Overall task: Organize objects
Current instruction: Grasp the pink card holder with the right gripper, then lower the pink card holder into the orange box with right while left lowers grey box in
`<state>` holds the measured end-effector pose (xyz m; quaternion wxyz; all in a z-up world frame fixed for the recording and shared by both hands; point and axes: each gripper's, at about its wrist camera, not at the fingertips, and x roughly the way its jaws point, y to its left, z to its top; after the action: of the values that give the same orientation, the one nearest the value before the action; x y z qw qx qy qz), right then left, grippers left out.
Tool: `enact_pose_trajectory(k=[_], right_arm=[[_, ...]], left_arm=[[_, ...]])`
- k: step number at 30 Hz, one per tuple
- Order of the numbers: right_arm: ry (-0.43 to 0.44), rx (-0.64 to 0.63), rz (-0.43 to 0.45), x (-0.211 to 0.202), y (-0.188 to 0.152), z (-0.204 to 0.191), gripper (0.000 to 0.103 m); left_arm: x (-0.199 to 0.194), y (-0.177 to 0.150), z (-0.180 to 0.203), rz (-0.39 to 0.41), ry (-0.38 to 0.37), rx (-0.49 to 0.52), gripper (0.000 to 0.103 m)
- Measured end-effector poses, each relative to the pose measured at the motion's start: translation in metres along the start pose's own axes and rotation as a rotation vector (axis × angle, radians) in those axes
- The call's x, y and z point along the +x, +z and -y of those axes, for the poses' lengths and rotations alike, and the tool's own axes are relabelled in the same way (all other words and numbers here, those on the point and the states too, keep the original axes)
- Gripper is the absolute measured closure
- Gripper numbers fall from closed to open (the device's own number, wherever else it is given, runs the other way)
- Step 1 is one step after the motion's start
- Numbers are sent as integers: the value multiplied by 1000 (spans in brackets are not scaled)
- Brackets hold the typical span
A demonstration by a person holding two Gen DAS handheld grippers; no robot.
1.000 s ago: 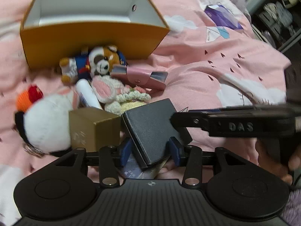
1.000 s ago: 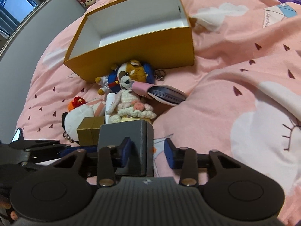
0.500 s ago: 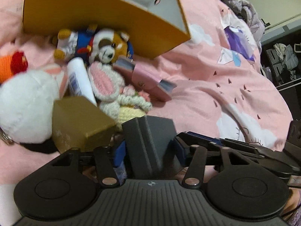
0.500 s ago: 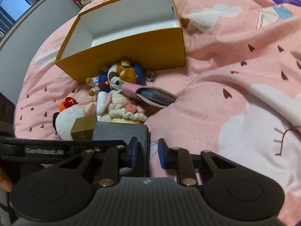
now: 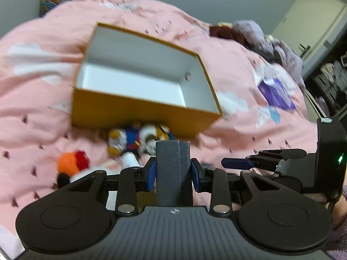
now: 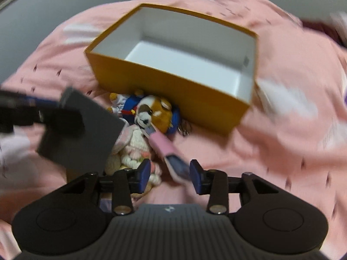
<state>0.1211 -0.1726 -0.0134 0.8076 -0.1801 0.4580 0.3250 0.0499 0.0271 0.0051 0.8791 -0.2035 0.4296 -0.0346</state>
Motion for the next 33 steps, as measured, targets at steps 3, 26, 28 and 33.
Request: enact_pose_trajectory(k=[3, 26, 28, 33], right_arm=[[-3, -129, -20, 15, 13, -8, 59], [-36, -128, 69, -16, 45, 11, 85], [-27, -56, 142, -35, 52, 22, 85], [-18, 132, 294, -57, 78, 53, 86]], left_arm=[[-4, 7, -4, 27, -1, -22, 65], [16, 34, -10, 17, -50, 2, 65], [15, 44, -5, 29, -70, 9, 65], [21, 78, 8, 66, -109, 38, 65]])
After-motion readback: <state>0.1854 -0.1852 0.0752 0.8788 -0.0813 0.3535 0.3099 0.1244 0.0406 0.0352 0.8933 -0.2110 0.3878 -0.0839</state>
